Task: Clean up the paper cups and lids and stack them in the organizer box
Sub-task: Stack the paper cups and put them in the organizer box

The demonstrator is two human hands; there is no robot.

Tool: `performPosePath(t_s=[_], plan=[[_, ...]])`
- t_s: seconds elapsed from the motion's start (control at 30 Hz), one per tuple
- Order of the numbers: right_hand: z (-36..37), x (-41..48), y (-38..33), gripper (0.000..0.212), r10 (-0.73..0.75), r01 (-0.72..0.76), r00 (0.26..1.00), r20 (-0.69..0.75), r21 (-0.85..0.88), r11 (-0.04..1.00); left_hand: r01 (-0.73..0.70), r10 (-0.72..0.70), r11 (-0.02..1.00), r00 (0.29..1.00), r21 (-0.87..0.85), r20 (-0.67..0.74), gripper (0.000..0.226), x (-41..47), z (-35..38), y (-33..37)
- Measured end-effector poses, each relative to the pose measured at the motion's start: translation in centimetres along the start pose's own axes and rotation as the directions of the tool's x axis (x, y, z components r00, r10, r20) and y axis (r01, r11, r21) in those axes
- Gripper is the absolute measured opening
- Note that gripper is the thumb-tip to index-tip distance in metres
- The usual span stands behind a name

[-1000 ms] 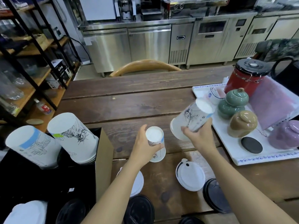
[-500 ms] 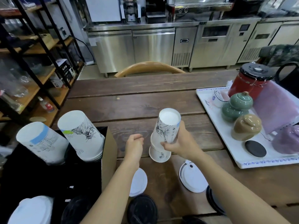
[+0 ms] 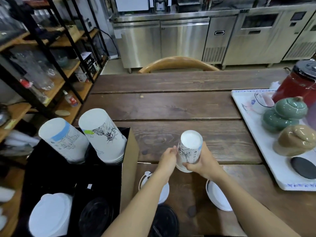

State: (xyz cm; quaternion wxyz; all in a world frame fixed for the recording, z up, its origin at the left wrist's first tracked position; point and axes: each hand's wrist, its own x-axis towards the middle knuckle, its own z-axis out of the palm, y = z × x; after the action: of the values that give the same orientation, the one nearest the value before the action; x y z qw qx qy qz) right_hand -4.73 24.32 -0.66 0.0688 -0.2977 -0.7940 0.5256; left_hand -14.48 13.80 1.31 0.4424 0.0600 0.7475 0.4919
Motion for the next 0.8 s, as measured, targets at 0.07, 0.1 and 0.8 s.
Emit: performPosePath(t_s=[0.07,0.1,0.8], plan=[[0.3,0.0,0.3,0.086,0.028,-0.028,0.999,0.021,0.014,0.999,0.016,-0.016,1.0,1.0,-0.014,0.006,0.042,-0.1,0.2,0.0],[0.5,0.0,0.4,0.089,0.045,-0.046,0.999,0.022,0.016,0.999,0.022,-0.022,1.0,1.0,-0.017,0.009,0.043,-0.2,0.3,0.2],[-3.8,-1.7,-20.3,0.09,-0.394,0.398,0.917,-0.058,0.135,0.907,-0.567,0.542,0.823,0.78,0.012,-0.314,0.04,-13.3,-8.3,14.4]])
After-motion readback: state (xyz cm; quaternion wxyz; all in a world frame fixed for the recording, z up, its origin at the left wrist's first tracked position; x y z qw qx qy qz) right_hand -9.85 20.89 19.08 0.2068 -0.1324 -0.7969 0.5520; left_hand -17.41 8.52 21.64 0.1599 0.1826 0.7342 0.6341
